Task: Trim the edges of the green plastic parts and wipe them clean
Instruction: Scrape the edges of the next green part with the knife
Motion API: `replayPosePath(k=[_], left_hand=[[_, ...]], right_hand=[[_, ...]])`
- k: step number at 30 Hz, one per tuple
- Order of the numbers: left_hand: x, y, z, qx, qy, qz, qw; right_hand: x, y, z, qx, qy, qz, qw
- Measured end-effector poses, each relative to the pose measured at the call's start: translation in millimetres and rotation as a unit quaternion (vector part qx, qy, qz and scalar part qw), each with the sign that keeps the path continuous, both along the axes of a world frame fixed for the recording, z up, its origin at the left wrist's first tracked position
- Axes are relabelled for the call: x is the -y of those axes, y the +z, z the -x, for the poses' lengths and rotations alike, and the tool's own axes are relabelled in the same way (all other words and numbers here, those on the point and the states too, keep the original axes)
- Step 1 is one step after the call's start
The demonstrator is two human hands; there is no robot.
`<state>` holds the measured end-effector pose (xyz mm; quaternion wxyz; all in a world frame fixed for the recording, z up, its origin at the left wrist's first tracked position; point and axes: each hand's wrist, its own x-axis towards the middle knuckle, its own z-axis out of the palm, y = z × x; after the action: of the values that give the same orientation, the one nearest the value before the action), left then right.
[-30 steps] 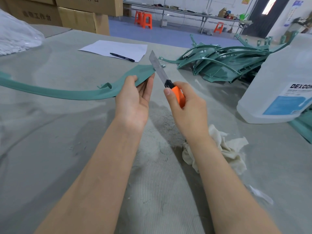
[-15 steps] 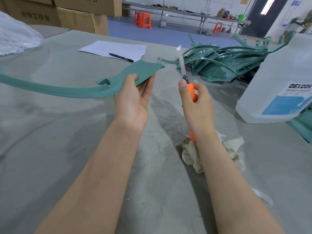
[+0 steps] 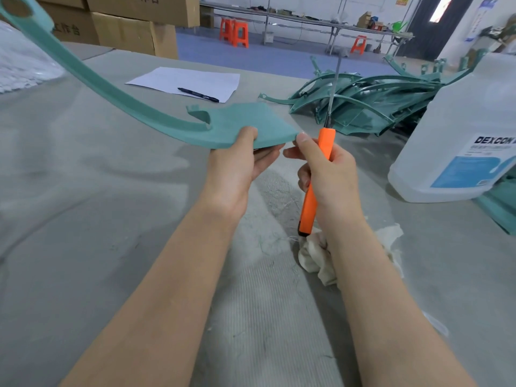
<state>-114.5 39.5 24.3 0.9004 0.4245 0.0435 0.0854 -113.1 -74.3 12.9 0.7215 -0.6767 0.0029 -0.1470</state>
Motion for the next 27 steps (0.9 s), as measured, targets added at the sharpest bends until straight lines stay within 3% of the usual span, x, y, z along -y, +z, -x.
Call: replayPosePath(k=[15, 22, 27], left_hand=[[-5.5, 1.3, -0.1, -0.005, -0.013, -0.03, 0.999], [-10.5, 1.8, -3.5, -0.013, 0.034, 0.07, 0.997], [-15.2, 2.4, -4.7, -0.043, 0.024, 0.16, 0.986]], right_hand=[[6.1, -1.3, -4.2, -0.045, -0.019, -0.018, 0.999], [-0.3, -12.3, -8.1, -0.002, -0.06, 0.158, 0.986], [-8.2, -19.3, -3.3, 0.072, -0.083, 0.332, 0.937]])
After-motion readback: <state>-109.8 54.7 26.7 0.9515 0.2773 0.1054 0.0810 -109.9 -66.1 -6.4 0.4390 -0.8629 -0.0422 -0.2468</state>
